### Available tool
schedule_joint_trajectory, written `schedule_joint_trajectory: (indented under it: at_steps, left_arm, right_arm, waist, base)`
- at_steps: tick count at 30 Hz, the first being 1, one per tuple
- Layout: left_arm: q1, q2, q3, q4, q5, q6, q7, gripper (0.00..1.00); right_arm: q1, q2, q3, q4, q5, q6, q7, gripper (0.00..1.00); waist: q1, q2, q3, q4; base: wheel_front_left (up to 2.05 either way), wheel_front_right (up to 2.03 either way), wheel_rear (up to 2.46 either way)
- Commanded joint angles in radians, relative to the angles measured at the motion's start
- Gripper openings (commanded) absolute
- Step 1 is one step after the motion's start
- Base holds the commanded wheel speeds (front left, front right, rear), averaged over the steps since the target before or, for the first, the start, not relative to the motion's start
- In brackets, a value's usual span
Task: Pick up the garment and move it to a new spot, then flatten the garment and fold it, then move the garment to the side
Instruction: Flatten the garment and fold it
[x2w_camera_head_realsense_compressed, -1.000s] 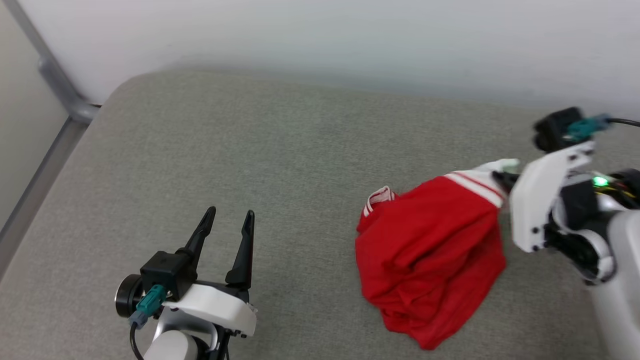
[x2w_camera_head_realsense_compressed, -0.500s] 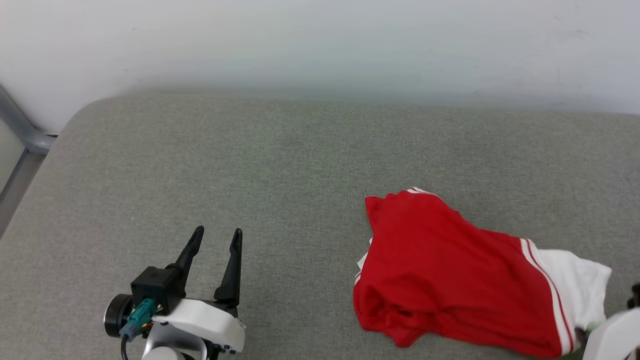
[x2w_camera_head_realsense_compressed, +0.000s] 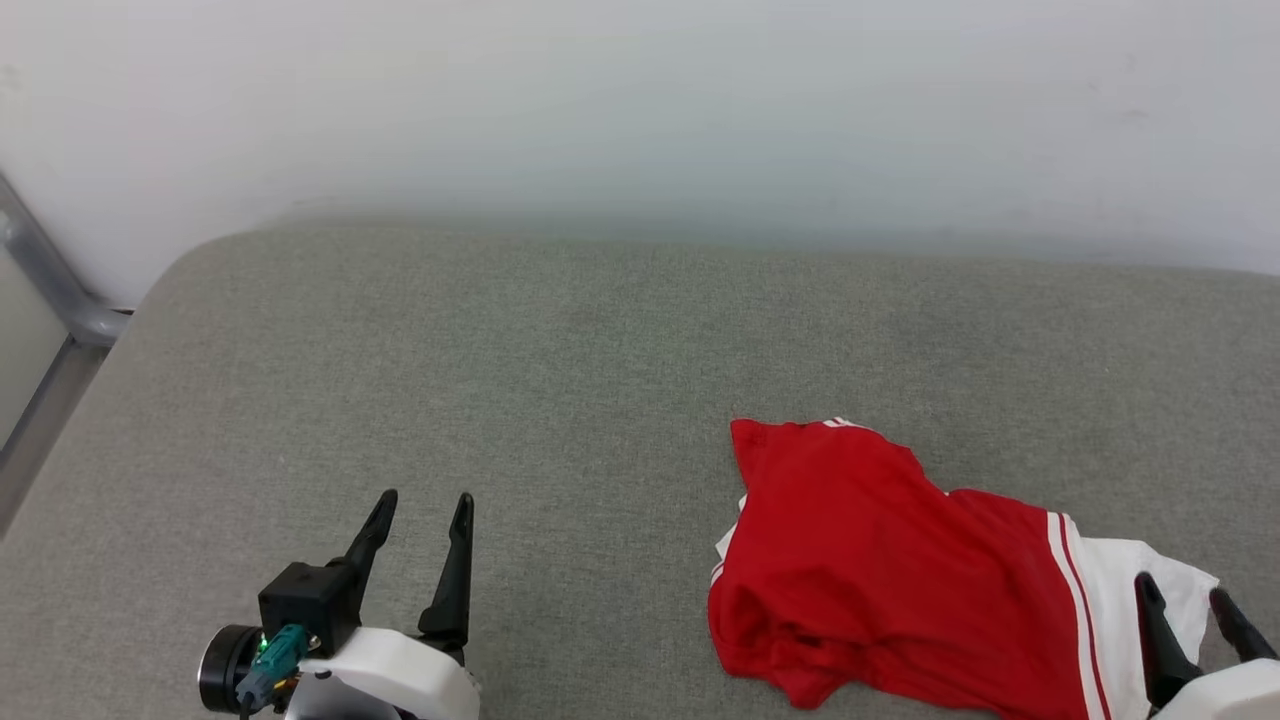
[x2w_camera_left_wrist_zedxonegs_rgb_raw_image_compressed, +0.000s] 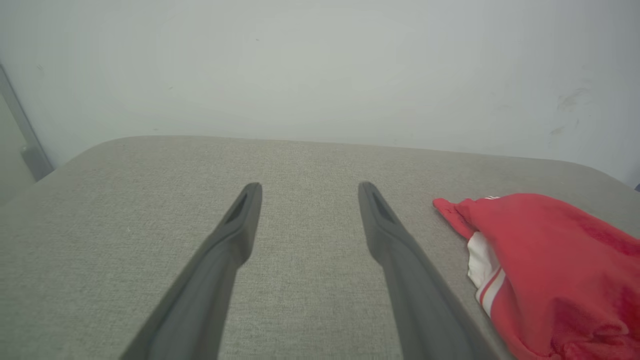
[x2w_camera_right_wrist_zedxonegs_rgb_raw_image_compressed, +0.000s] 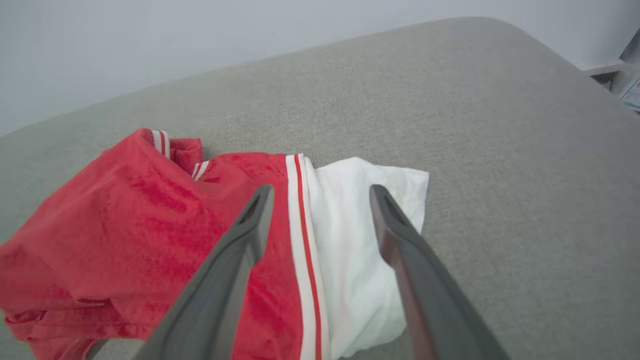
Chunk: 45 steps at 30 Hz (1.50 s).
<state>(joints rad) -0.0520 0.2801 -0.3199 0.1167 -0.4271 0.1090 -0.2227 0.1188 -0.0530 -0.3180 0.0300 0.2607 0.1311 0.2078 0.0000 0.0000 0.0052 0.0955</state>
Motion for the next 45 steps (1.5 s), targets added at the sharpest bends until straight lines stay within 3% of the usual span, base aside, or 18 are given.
schedule_joint_trajectory:
  at_steps: [1,7,14,21,32,42,45]
  left_arm:
    - [0.014,0.006,0.001,-0.004,-0.005,0.005,0.001,1.00]
    - [0.030,0.016,0.008,-0.016,-0.007,0.020,0.015,1.00]
    - [0.004,0.027,0.005,-0.020,-0.014,0.032,0.064,1.00]
    - [-0.106,-0.009,-0.082,0.002,-0.055,-0.041,0.236,1.00]
    - [-0.381,-0.056,-0.228,0.163,-0.096,-0.178,0.563,1.00]
    - [-0.492,-0.045,-0.387,0.359,-0.082,-0.231,0.781,1.00]
    - [-0.493,-0.049,-0.437,0.391,-0.098,-0.239,0.820,0.00]
  right_arm:
    - [0.006,0.003,0.008,-0.009,-0.006,-0.001,-0.013,1.00]
    - [0.007,0.003,0.090,-0.097,-0.032,-0.001,-0.121,1.00]
    - [0.025,0.003,0.176,-0.190,-0.024,-0.001,-0.154,1.00]
    - [0.033,0.003,0.218,-0.262,-0.016,-0.001,-0.129,1.00]
    - [-0.042,0.003,0.243,-0.304,-0.012,-0.001,-0.129,1.00]
    - [-0.080,0.003,0.250,-0.259,0.023,-0.001,-0.168,1.00]
    - [-0.083,0.003,0.250,-0.245,0.029,-0.001,-0.175,1.00]
  waist:
    - [0.0000,0.0000,-0.011,0.000]
    - [0.0000,0.0000,-0.029,-0.004]
    - [0.0000,0.0000,-0.033,-0.039]
    - [0.0000,0.0000,0.000,-0.099]
    - [0.0000,0.0000,0.178,-0.189]
    - [0.0000,0.0000,0.261,-0.234]
    - [0.0000,0.0000,0.264,-0.239]
  base:
    - [0.00,0.00,0.00]
    - [0.00,0.00,0.00]
    - [0.00,0.00,0.00]
    - [0.00,0.00,0.00]
    - [0.00,0.00,0.00]
    - [0.00,0.00,0.00]
    - [0.00,0.00,0.00]
